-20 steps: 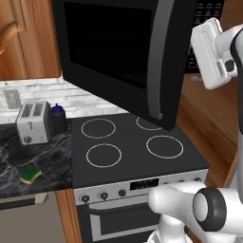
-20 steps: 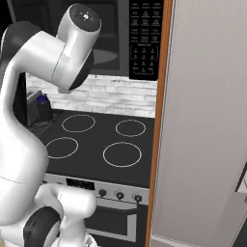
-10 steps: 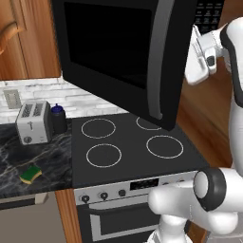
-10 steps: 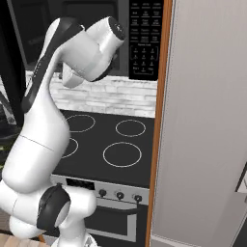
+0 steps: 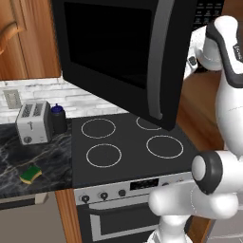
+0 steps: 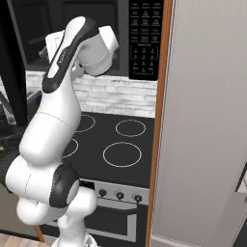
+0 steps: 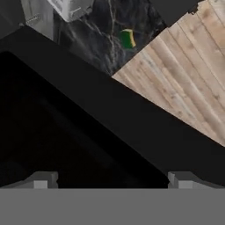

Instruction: Place the sponge inside the microwave to prepare for sanitizing.

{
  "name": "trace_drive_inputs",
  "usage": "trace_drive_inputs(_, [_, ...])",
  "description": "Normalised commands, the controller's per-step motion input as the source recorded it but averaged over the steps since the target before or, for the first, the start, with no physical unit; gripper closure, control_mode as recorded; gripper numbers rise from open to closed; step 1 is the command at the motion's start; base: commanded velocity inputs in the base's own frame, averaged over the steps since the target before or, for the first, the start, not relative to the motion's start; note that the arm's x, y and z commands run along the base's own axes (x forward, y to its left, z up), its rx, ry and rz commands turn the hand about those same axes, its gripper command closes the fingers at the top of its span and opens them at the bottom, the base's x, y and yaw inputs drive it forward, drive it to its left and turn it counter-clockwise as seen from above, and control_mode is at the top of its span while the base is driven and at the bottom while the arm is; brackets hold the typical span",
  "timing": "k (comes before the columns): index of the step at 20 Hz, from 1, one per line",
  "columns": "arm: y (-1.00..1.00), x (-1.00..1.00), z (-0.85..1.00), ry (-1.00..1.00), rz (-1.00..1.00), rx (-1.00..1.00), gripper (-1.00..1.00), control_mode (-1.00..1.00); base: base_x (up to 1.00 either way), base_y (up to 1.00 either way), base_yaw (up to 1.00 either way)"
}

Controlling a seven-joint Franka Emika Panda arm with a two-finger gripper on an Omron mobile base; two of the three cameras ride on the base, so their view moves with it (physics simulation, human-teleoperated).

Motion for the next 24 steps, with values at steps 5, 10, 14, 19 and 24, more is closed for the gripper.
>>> trace_drive_inputs(5, [1.0, -0.21, -0.19, 0.01, 0.39, 0.0, -1.0, -1.0, 0.0, 0.0, 0.0])
trace_drive_inputs(10, [1.0, -0.35, -0.25, 0.11, 0.27, 0.08, -1.0, -1.0, 0.0, 0.0, 0.0])
trace_drive_inputs(14, [0.99, -0.53, -0.25, 0.24, 0.14, 0.24, -1.0, -1.0, 0.0, 0.0, 0.0])
trace_drive_inputs(19, [0.91, -0.57, -0.31, 0.09, 0.02, 0.2, -1.0, -1.0, 0.0, 0.0, 0.0])
trace_drive_inputs(24, [0.34, -0.25, -0.13, -0.08, -0.22, 0.04, -1.0, -1.0, 0.0, 0.0, 0.0])
